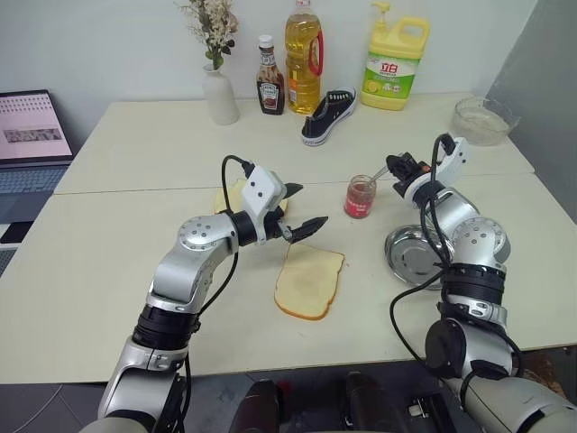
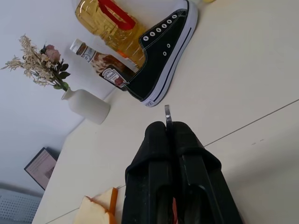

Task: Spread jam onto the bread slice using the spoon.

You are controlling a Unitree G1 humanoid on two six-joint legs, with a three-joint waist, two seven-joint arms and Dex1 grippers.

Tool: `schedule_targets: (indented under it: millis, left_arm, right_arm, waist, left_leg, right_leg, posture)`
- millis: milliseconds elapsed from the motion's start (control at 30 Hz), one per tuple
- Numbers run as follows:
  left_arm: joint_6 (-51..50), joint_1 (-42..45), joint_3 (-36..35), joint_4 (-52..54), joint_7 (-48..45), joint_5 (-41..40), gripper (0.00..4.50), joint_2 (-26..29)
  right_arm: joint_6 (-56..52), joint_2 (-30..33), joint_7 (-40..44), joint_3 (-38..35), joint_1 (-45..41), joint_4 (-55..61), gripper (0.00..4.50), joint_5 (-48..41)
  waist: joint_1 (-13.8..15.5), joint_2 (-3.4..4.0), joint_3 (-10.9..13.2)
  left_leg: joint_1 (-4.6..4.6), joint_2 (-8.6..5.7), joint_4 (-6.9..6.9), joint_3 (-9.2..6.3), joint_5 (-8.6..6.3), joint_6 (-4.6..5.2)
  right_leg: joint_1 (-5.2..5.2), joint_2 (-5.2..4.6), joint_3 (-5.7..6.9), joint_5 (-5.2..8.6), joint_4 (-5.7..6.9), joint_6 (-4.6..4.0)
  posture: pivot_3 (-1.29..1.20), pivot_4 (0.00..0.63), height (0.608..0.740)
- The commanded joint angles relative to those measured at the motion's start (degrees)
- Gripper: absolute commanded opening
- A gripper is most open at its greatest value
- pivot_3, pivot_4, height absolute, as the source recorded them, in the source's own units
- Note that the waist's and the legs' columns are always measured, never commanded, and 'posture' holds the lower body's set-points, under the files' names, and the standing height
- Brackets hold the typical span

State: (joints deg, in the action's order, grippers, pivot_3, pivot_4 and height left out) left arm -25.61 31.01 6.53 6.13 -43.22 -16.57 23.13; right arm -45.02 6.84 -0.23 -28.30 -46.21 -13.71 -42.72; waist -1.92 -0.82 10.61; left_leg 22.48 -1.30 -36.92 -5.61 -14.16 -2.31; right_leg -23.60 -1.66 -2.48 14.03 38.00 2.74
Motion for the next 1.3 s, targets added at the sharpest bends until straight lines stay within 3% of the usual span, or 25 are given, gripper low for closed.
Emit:
schedule_targets:
  millis: [33, 700, 1300]
  left_arm:
    - [1.3, 0.7, -0.9, 0.9, -0.2, -0.1, 4.5, 0.4]
    - [1.0, 0.2, -0.7, 1.4, -0.3, -0.1, 4.5, 0.8]
    - [1.4, 0.7, -0.5, 1.0, -1.0, -0.2, 4.5, 0.9]
  right_arm:
    - [-0.2, 0.5, -0.3, -0.6, -1.8, 3.2, 0.03, -2.5]
    - [1.5, 4.0, 3.1, 4.2, -1.8, 3.6, 0.03, -0.5]
    - [2.0, 3.8, -0.7, -2.6, -3.0, 3.3, 0.03, -5.1]
  waist:
    - [0.0, 0.0, 0.0]
    - [0.0, 0.0, 0.0]
    - [0.0, 0.0, 0.0]
  left_leg:
    - [0.0, 0.0, 0.0, 0.0, 0.0, 0.0]
    - [0.01, 0.01, 0.01, 0.0, 0.0, 0.0]
    - [0.01, 0.0, 0.01, 0.0, 0.0, 0.0]
  right_leg:
    - [0.0, 0.0, 0.0, 0.0, 0.0, 0.0]
    - [0.0, 0.01, 0.0, 0.0, -0.01, 0.0]
    - [-0.01, 0.01, 0.0, 0.0, -0.02, 0.0]
  posture:
    - [0.0, 0.15, 0.74]
    - [0.0, 0.15, 0.74]
    - [0.0, 0.15, 0.74]
